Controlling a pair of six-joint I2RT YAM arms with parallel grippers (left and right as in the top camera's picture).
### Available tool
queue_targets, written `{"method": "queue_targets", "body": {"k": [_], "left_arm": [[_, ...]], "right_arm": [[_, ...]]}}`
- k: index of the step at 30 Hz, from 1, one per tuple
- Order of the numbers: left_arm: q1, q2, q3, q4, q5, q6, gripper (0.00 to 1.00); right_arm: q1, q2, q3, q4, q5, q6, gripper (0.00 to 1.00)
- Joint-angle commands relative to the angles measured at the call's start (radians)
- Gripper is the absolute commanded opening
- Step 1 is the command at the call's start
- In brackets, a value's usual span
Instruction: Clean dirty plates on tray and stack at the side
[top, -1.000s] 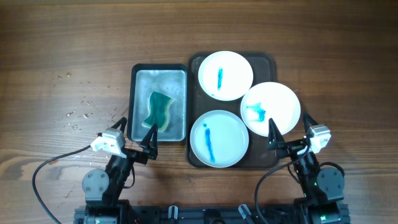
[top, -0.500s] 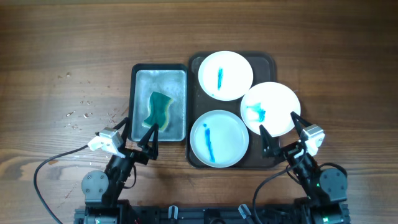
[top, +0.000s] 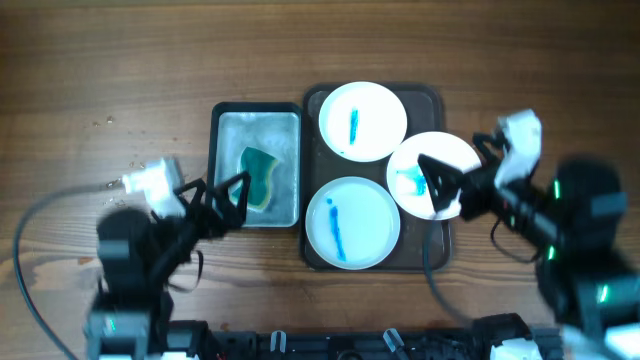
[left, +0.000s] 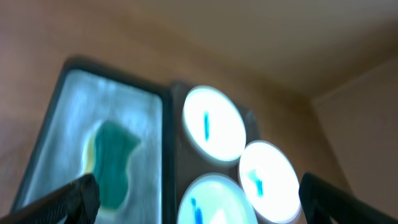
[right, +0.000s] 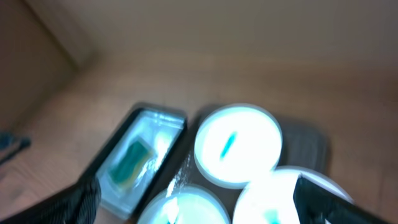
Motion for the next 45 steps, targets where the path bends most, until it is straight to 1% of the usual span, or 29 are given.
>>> {"method": "queue_targets", "body": {"k": [1,4,6,9,12,13,14,15,18,21,22,23,25,26,27,29,31,32,36,38,39,42,43,44,45], "left_arm": [[-0.006,0.293,0.3,-0.216,0.011,0.028,1.0],[-0.006,0.45,0.435,-0.344,0.012,0.067,1.0],[-0.006,0.525,0.48,-0.384,0.012,0.076,1.0],[-0.006,0.594,0.483,-0.407,0.039,0.068,1.0],[-0.006,0.637,0.48,-0.432,0.029,0.072,1.0],[-0.01,0.651,0.475,-0.433,0.024,0.072,0.97],[-0.018,0.667,0.472,-0.435,0.005,0.072,0.91],[-0.031,0.686,0.47,-0.446,-0.039,0.071,0.86],[-0.107,0.776,0.451,-0.457,-0.239,0.067,0.85],[-0.192,0.882,0.44,-0.426,-0.357,0.068,0.86],[-0.23,0.944,0.44,-0.415,-0.417,0.068,0.83],[-0.25,0.988,0.44,-0.407,-0.453,0.068,0.77],[-0.279,1.075,0.44,-0.384,-0.504,0.068,0.71],[-0.288,1.12,0.44,-0.366,-0.525,0.068,0.62],[-0.293,1.162,0.44,-0.345,-0.534,0.068,0.57],[-0.293,1.235,0.441,-0.313,-0.535,0.068,0.33],[-0.291,1.284,0.441,-0.299,-0.535,0.068,0.06],[-0.291,1.298,0.441,-0.297,-0.534,0.068,0.04],[-0.291,1.278,0.456,-0.308,-0.503,0.068,0.04],[-0.283,1.246,0.497,-0.354,-0.468,0.067,0.04],[-0.277,1.222,0.525,-0.379,-0.444,0.067,0.09],[-0.262,1.159,0.578,-0.39,-0.429,0.068,0.43],[-0.258,1.143,0.581,-0.375,-0.43,0.068,0.52],[-0.257,1.133,0.581,-0.361,-0.43,0.068,0.58],[-0.257,1.13,0.581,-0.338,-0.434,0.077,0.6]], "right_arm": [[0.001,0.23,0.24,-0.127,-0.03,-0.009,1.0],[0.001,0.334,0.294,-0.149,-0.046,0.045,1.0],[0.001,0.381,0.294,-0.161,-0.049,0.096,1.0],[0.001,0.432,0.294,-0.197,-0.068,0.099,1.0],[0.002,0.449,0.282,-0.235,-0.063,0.098,1.0],[0.003,0.449,0.274,-0.245,-0.063,0.098,1.0],[0.005,0.449,0.264,-0.253,-0.063,0.097,0.99],[0.007,0.449,0.256,-0.266,-0.063,0.09,0.96],[0.027,0.449,0.237,-0.287,-0.062,0.073,0.87],[0.05,0.451,0.22,-0.283,-0.063,0.076,0.85],[0.058,0.451,0.211,-0.28,-0.063,0.077,0.83],[0.061,0.451,0.206,-0.278,-0.063,0.079,0.83],[0.065,0.451,0.198,-0.281,-0.061,0.101,0.82],[0.065,0.451,0.198,-0.285,-0.059,0.107,0.82],[0.065,0.452,0.198,-0.288,-0.059,0.106,0.81],[0.065,0.452,0.198,-0.289,-0.059,0.107,0.8],[0.065,0.452,0.198,-0.289,-0.059,0.106,0.8],[0.065,0.452,0.198,-0.288,-0.059,0.106,0.79],[0.065,0.452,0.198,-0.287,-0.059,0.106,0.79],[0.065,0.452,0.198,-0.287,-0.059,0.106,0.78],[0.065,0.452,0.198,-0.287,-0.059,0.106,0.78],[0.065,0.452,0.198,-0.287,-0.059,0.106,0.77],[0.065,0.452,0.198,-0.288,-0.059,0.106,0.77],[0.065,0.452,0.198,-0.287,-0.059,0.106,0.77],[0.065,0.452,0.198,-0.287,-0.059,0.106,0.77]]}}
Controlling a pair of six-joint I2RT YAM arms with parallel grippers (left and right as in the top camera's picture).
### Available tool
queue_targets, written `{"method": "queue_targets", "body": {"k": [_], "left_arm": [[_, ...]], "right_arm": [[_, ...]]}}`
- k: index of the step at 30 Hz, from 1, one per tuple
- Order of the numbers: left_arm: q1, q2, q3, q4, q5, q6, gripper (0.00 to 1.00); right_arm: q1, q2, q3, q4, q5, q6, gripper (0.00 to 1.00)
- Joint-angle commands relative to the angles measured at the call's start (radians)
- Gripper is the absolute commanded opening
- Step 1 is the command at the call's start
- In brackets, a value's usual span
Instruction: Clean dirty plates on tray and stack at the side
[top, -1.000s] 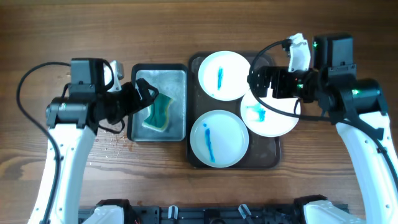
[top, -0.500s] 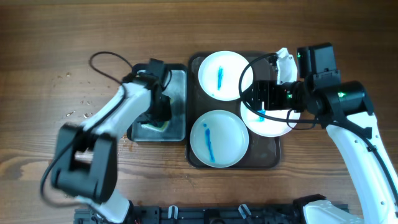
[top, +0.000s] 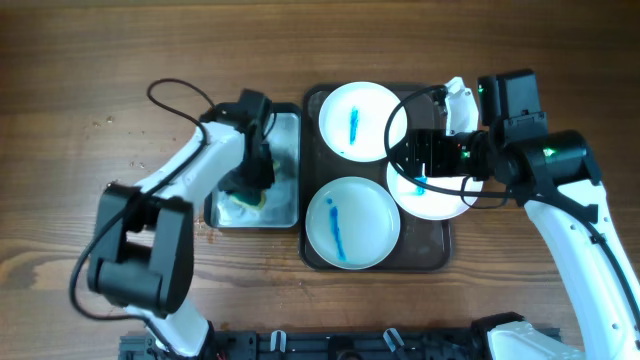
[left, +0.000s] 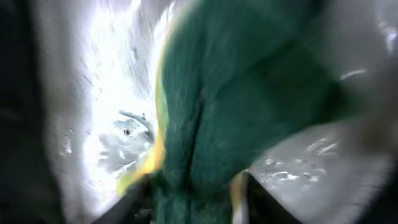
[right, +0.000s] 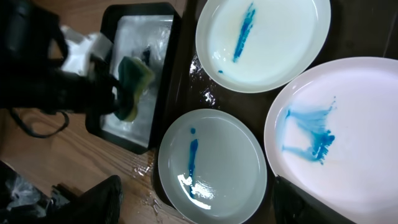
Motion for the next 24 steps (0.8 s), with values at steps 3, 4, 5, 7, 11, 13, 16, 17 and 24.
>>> {"method": "queue_targets", "body": {"k": [3,4,5,7,11,13,16,17,24], "left_arm": [[0.014,-0.061,0.027,0.101,0.016,0.011,0.66],[0.015,-0.051,0.011,0.125,0.016,0.012,0.67],[0.015,-0.043,-0.006,0.149,0.017,0.016,0.67],[0.014,-0.006,-0.053,0.216,0.016,0.037,0.67],[0.014,0.057,-0.109,0.274,0.017,0.036,0.4],[0.015,0.074,-0.109,0.286,0.014,0.036,0.04],[0.024,0.064,-0.083,0.298,0.016,0.024,0.04],[0.029,0.053,-0.059,0.283,0.021,0.02,0.04],[0.055,-0.037,0.075,0.138,0.034,0.002,0.66]], "right_arm": [[0.003,0.005,-0.003,0.0,-0.015,0.008,0.77],[0.003,0.005,-0.003,0.0,-0.015,0.008,0.77],[0.003,0.005,-0.003,0.0,-0.015,0.008,0.77],[0.003,0.005,-0.003,-0.001,-0.016,0.008,0.77],[0.003,0.005,-0.003,-0.002,-0.015,0.008,0.77],[0.003,0.005,-0.003,-0.001,-0.015,0.008,0.78],[0.003,0.005,-0.003,-0.004,-0.016,0.008,0.77],[0.003,0.005,-0.003,-0.008,-0.016,0.008,0.77],[0.003,0.005,-0.003,-0.028,-0.004,0.01,0.78]]}}
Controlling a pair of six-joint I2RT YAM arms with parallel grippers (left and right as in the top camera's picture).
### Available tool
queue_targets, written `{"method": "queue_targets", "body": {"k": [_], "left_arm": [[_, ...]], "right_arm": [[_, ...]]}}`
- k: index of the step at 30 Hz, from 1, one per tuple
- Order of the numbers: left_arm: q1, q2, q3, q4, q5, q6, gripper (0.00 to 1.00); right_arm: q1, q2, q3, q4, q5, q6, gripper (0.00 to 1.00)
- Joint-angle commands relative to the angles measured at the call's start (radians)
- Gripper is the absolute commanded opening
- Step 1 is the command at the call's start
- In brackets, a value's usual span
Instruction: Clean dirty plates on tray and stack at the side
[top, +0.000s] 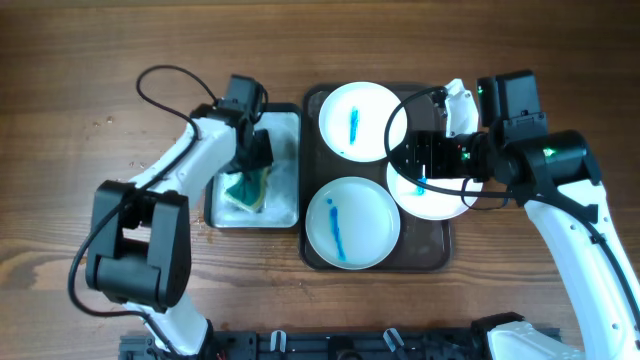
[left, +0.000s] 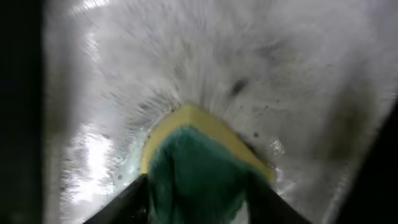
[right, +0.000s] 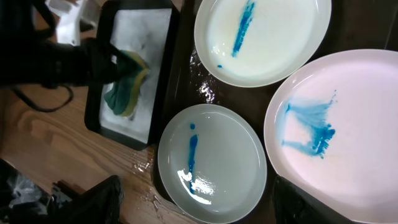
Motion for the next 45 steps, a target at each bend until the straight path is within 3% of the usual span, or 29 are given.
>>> {"method": "queue_targets", "body": {"k": [1,6,11,17,20,25,26,27,29,32,43,44,45], "left_arm": [[0.012,-0.069,0.058,-0.05,0.016,-0.01,0.68],[0.011,-0.047,0.037,-0.143,0.019,-0.01,0.67],[0.011,-0.024,-0.087,-0.043,0.019,-0.01,0.48],[0.011,-0.024,-0.185,0.114,0.019,-0.01,0.04],[0.011,-0.042,-0.149,0.074,0.019,-0.002,0.04],[0.011,-0.107,-0.024,-0.043,0.019,0.02,0.04],[0.011,-0.123,0.001,-0.064,0.019,0.02,0.04],[0.011,-0.144,0.031,-0.09,0.019,0.021,0.04],[0.011,-0.182,0.08,-0.136,0.019,0.021,0.04],[0.011,-0.23,0.135,-0.193,0.02,0.02,0.04],[0.006,-0.301,0.152,-0.312,0.225,0.019,0.04],[0.001,-0.301,0.15,-0.313,0.227,0.019,0.04],[-0.005,-0.301,0.15,-0.314,0.229,0.019,0.04]], "right_arm": [[0.003,0.005,-0.003,-0.016,0.014,0.021,0.78],[0.003,0.005,-0.004,-0.092,0.211,0.151,0.78],[0.003,0.006,-0.072,-0.085,0.186,0.126,0.77],[0.003,0.006,-0.257,0.047,0.043,0.076,0.72],[0.003,0.006,-0.341,0.136,0.007,0.077,0.71],[0.003,0.006,-0.455,0.248,0.002,0.079,0.62],[0.003,0.006,-0.477,0.274,0.007,0.081,0.57],[0.005,0.006,-0.494,0.294,0.01,0.095,0.47],[0.032,0.006,-0.529,0.348,0.064,0.16,0.41],[0.085,0.027,-0.548,0.357,0.219,0.219,0.4],[0.13,0.31,-0.548,0.472,0.202,0.203,0.4],[0.13,0.338,-0.548,0.489,0.202,0.214,0.35],[0.13,0.353,-0.548,0.501,0.202,0.216,0.2]]}}
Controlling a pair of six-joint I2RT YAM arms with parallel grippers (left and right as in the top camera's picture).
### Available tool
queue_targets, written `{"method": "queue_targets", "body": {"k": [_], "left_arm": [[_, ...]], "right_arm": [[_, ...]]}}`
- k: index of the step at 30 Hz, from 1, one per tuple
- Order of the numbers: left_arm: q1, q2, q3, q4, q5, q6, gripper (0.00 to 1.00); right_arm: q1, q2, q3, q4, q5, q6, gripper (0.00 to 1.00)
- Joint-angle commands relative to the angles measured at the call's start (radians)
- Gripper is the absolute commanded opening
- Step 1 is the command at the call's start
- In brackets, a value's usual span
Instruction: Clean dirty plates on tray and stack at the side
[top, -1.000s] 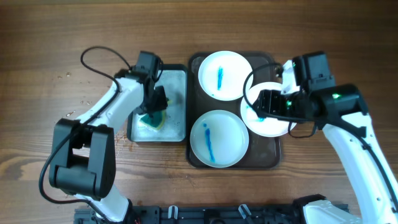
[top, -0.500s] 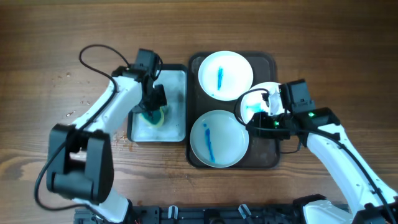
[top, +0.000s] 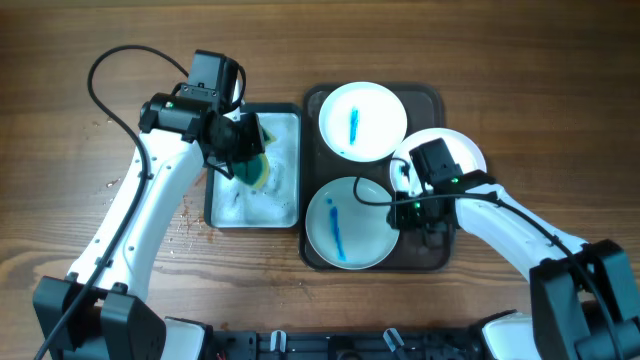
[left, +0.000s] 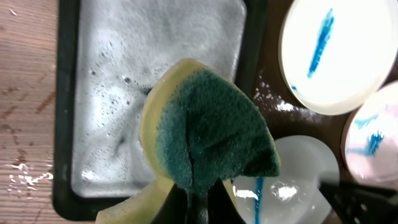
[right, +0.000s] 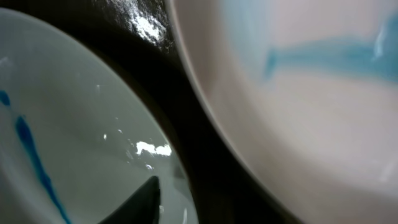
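Note:
Three white plates with blue smears lie on the dark tray (top: 432, 252): a far plate (top: 362, 120), a right plate (top: 462, 150) and a front plate (top: 350, 222). My left gripper (top: 245, 150) is shut on the green-and-yellow sponge (left: 208, 134), held above the right part of the soapy tray (left: 149, 81). My right gripper (top: 405, 212) is low at the front plate's right rim, open. One of its fingers (right: 146, 193) lies over the front plate (right: 62, 124); the other is lost against the dark tray. The right plate (right: 311, 93) is close beside it.
The soapy tray (top: 225, 205) stands directly left of the dark tray. Water drops dot the wood (top: 185, 215) left of it. A black cable (top: 110, 65) loops from the left arm. Bare wooden table lies on both sides.
My left gripper held the sponge down in the soapy tray; now the sponge is raised above it, nearer the plates. My right gripper was high over the plates and is now down at the front plate's rim.
Both arms were drawn back near the front edge, open, with the sponge lying in the soapy tray. Then my left gripper was at the sponge and my right hung over the plates. Then the left held the sponge in the suds. Now the sponge is raised and the right gripper is low.

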Motion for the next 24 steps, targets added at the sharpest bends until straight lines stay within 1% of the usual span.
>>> {"method": "queue_targets", "body": {"k": [1,2,4,6,7,11,14,17,20,24], "left_arm": [[-0.025,-0.008,0.008,0.0,0.06,0.008,0.04],[-0.037,-0.003,0.008,0.004,0.066,0.005,0.04],[-0.066,0.011,0.007,0.017,0.095,0.003,0.04],[-0.103,0.034,-0.002,0.048,0.137,-0.021,0.04],[-0.127,0.051,-0.013,0.077,0.151,-0.054,0.04],[-0.229,0.143,-0.059,0.201,0.159,-0.174,0.04],[-0.296,0.231,-0.082,0.29,0.208,-0.256,0.04],[-0.343,0.313,-0.082,0.343,0.256,-0.317,0.04],[-0.386,0.404,-0.082,0.376,0.262,-0.394,0.04],[-0.401,0.474,-0.082,0.388,0.232,-0.404,0.04]], "right_arm": [[0.005,0.102,-0.019,0.035,0.033,0.022,0.11],[0.005,0.103,-0.019,0.043,0.035,0.029,0.07],[0.005,0.099,-0.019,0.055,0.044,0.056,0.04],[0.005,0.099,-0.019,0.06,0.066,0.097,0.04],[0.005,0.099,-0.019,0.06,0.085,0.122,0.04],[0.005,0.099,-0.019,0.057,0.116,0.128,0.04],[0.005,0.099,-0.019,0.057,0.115,0.128,0.04],[0.005,0.099,-0.019,0.058,0.115,0.128,0.04],[0.005,0.099,-0.019,0.057,0.114,0.128,0.04],[0.005,0.099,-0.019,0.057,0.114,0.129,0.04]]}}
